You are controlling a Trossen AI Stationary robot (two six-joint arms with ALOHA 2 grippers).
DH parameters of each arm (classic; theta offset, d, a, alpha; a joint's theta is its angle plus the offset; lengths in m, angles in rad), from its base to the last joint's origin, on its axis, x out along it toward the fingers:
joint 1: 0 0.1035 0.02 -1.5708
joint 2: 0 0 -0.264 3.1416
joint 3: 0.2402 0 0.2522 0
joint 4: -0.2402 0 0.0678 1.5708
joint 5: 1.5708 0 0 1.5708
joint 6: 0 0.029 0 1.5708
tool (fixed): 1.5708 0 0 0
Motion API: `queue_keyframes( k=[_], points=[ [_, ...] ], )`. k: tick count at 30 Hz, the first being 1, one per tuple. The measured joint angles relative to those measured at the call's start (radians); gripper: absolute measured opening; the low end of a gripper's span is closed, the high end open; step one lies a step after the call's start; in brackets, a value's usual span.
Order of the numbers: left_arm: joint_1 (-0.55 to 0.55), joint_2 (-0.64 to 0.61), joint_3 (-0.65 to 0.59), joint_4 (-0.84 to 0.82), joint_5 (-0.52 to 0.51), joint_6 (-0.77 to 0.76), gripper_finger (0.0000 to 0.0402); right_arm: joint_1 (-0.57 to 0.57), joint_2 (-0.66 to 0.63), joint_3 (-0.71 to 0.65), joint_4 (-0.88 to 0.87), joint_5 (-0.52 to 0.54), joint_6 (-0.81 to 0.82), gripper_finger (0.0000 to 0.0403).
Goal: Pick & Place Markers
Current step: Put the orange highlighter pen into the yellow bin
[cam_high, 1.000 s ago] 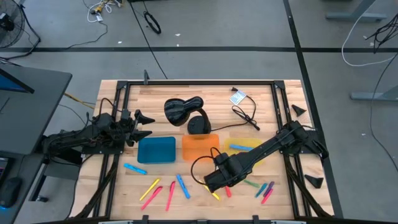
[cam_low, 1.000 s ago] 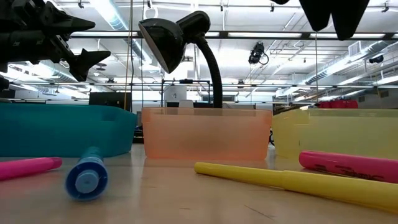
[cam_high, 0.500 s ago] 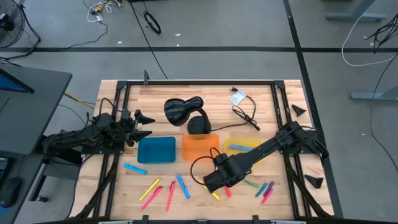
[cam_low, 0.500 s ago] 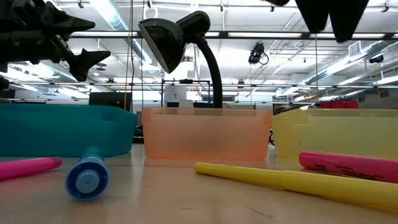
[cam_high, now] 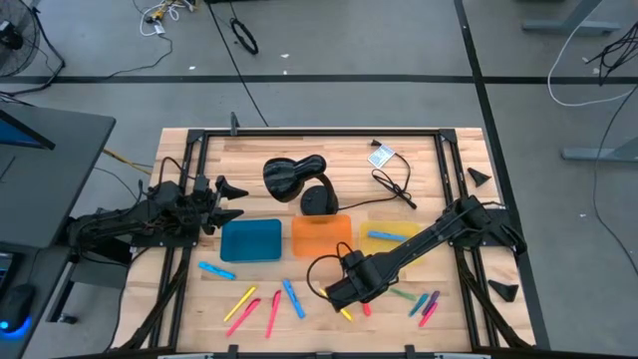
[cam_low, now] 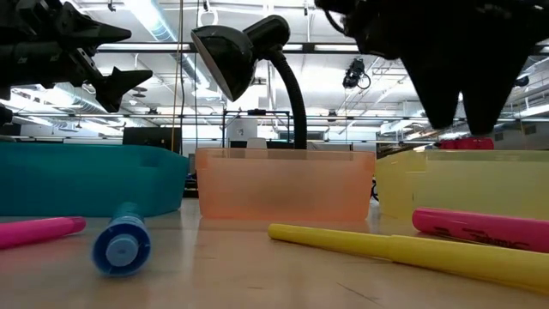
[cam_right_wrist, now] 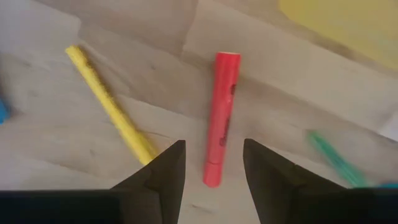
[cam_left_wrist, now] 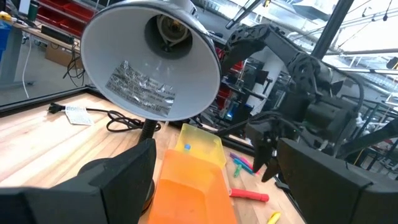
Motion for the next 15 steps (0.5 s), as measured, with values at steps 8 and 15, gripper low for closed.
queue_keyframes(
  k=[8,15],
  points=[
    [0.0,0.0,0.0,-0.001,0.0,0.0,0.0342,0.0,0.0,-0.073,0.081,0.0,0.003,0.0162],
    [0.0,0.0,0.0,-0.001,0.0,0.0,0.0342,-0.001,0.0,-0.14,0.172,0.0,0.0,0.0162]
  ],
)
